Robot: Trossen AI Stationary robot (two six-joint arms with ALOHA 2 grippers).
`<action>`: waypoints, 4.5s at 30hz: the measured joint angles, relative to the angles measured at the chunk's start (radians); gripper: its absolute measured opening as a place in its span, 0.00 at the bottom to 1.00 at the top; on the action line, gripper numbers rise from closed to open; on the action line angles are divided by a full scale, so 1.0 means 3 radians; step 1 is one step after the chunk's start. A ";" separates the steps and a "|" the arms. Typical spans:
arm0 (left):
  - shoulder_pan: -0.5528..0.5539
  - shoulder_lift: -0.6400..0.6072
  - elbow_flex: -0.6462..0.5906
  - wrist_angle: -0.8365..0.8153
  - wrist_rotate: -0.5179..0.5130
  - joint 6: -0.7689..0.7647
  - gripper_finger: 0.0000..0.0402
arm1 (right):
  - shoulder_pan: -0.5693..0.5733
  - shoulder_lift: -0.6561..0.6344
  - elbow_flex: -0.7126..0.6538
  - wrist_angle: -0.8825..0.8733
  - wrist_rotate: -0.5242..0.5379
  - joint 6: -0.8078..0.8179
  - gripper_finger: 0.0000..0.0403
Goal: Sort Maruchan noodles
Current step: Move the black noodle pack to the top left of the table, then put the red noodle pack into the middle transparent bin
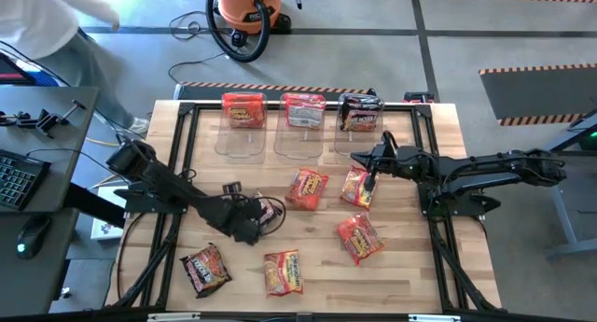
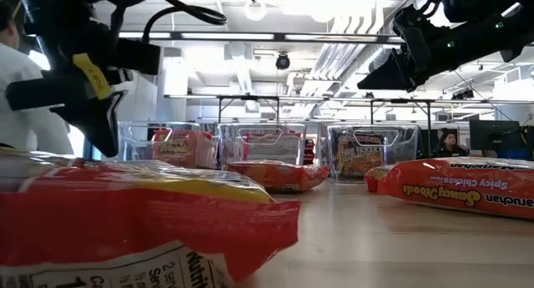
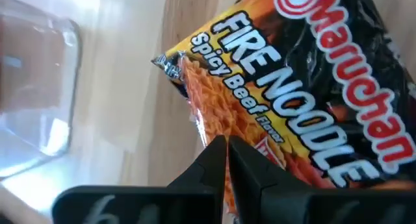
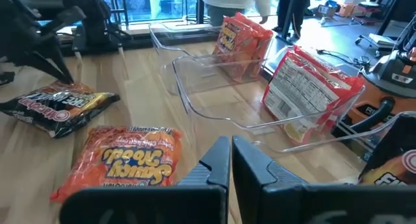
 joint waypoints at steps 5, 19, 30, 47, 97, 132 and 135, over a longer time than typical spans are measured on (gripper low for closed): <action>-0.0054 -0.0119 -0.0014 0.0314 -0.0026 -0.0079 0.02 | 0.0000 0.0000 0.0000 0.0012 -0.0038 0.0001 0.00; 0.0095 0.0167 -0.0006 0.0872 0.0117 0.0331 0.02 | 0.0000 0.0000 0.0000 0.0034 -0.0086 0.0003 0.00; 0.0141 0.0182 -0.0023 0.0349 -0.0268 0.0066 0.02 | 0.0000 -0.0001 0.0000 0.0142 -0.0119 -0.0008 0.00; 0.0129 -0.0097 -0.0125 0.0456 -0.0503 -0.0234 0.02 | 0.0000 0.0000 0.0000 0.0167 -0.0213 -0.0008 0.00; -0.0452 0.0453 0.0248 0.2486 0.1379 0.0683 0.02 | -0.0001 0.0005 0.0001 0.0135 -0.0313 0.0081 0.00; -0.0804 0.0323 0.0253 0.2760 0.0295 0.1136 0.38 | -0.0001 0.0009 0.0001 0.0137 -0.0311 0.0168 0.00; -0.0889 0.0401 0.0253 0.2866 0.0162 0.1267 0.42 | -0.0001 0.0009 0.0001 0.0137 -0.0314 0.0176 0.00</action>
